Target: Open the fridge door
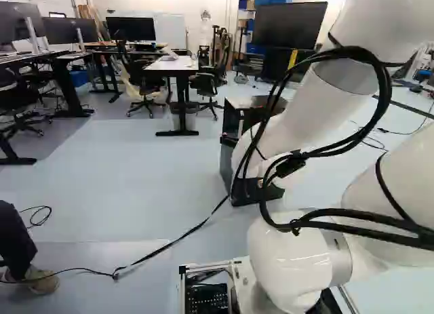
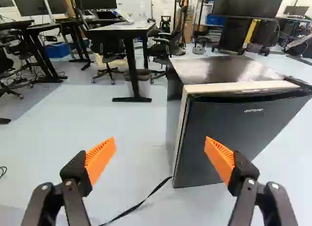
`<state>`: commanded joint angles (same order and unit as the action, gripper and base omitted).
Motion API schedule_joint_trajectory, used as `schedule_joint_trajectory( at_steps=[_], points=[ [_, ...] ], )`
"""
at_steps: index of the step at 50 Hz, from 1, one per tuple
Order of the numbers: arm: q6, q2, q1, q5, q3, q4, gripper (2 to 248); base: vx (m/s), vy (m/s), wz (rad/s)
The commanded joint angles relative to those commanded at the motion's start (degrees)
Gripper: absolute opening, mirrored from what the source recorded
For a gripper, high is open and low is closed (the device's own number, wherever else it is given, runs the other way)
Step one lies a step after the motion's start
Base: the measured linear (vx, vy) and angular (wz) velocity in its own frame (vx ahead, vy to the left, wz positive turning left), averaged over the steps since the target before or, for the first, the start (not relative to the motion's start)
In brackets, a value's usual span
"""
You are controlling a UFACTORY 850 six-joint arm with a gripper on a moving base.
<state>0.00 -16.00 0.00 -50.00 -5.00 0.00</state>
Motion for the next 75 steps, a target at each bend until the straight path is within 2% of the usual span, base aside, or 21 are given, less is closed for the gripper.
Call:
schedule_joint_trajectory(
  at_steps=[29,56,75],
  points=[
    [0.00,1.06,0.00,0.00,-0.90,0.00,247,0.000,0.000,0.000],
    [0.00,5.65,0.23,0.00,-4.92,0.29,247,0.000,0.000,0.000],
    [0.00,9.69,1.73,0.00,-8.65,2.47,247,0.000,0.000,0.000]
  ],
)
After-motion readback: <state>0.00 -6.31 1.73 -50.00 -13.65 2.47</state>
